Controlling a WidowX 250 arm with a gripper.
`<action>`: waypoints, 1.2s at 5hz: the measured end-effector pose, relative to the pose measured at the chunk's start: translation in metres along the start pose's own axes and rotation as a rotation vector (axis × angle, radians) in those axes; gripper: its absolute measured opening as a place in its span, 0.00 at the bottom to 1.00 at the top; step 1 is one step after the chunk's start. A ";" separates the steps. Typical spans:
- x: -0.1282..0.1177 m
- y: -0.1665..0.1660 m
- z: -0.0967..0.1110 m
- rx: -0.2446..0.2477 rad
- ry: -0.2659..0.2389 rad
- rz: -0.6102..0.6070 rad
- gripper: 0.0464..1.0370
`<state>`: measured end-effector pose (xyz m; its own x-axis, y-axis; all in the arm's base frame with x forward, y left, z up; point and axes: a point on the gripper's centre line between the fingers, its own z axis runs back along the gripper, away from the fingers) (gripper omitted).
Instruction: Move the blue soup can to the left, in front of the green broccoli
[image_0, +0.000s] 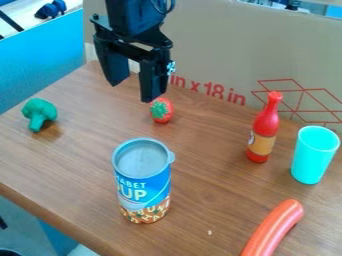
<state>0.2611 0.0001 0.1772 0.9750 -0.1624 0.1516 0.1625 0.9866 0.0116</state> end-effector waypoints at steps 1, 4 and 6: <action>-0.003 0.000 -0.007 -0.005 0.027 0.000 0.96; -0.021 -0.017 -0.026 -0.046 0.035 -0.030 0.96; -0.017 -0.049 -0.035 -0.087 0.022 -0.106 0.96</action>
<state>0.2421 -0.0464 0.1394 0.9544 -0.2672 0.1328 0.2768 0.9590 -0.0599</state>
